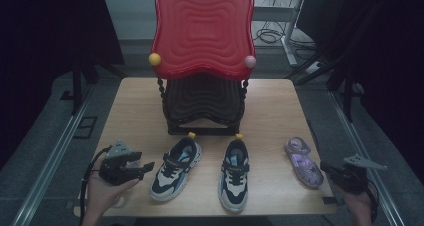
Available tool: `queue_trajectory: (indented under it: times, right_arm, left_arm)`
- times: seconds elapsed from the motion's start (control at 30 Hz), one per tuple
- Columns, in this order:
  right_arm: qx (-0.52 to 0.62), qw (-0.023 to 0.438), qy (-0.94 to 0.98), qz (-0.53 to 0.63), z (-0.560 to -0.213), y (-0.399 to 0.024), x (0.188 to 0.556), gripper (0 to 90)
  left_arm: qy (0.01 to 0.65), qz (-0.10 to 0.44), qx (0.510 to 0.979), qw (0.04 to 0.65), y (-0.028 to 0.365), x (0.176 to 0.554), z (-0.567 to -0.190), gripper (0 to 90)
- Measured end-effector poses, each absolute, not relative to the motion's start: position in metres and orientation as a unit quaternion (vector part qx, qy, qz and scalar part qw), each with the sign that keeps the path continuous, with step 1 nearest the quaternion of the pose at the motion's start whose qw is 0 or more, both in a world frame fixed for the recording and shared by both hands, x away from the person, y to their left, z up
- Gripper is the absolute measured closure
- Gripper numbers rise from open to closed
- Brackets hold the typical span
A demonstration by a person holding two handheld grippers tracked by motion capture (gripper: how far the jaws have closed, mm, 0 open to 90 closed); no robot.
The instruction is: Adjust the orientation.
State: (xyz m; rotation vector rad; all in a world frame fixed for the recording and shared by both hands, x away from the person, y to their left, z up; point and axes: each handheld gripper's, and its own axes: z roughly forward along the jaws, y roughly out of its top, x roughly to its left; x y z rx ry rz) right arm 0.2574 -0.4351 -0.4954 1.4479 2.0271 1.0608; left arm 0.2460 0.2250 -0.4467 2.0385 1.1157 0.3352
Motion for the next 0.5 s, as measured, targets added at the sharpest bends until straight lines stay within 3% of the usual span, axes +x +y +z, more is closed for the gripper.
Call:
queue_trajectory:
  times: [0.5]
  right_arm:
    - [0.526,0.199,0.741,0.367,-0.5049,-0.4336,0.2589,89.7]
  left_arm:
    - [0.439,0.129,0.802,0.383,0.2252,0.246,-0.4494,37.9]
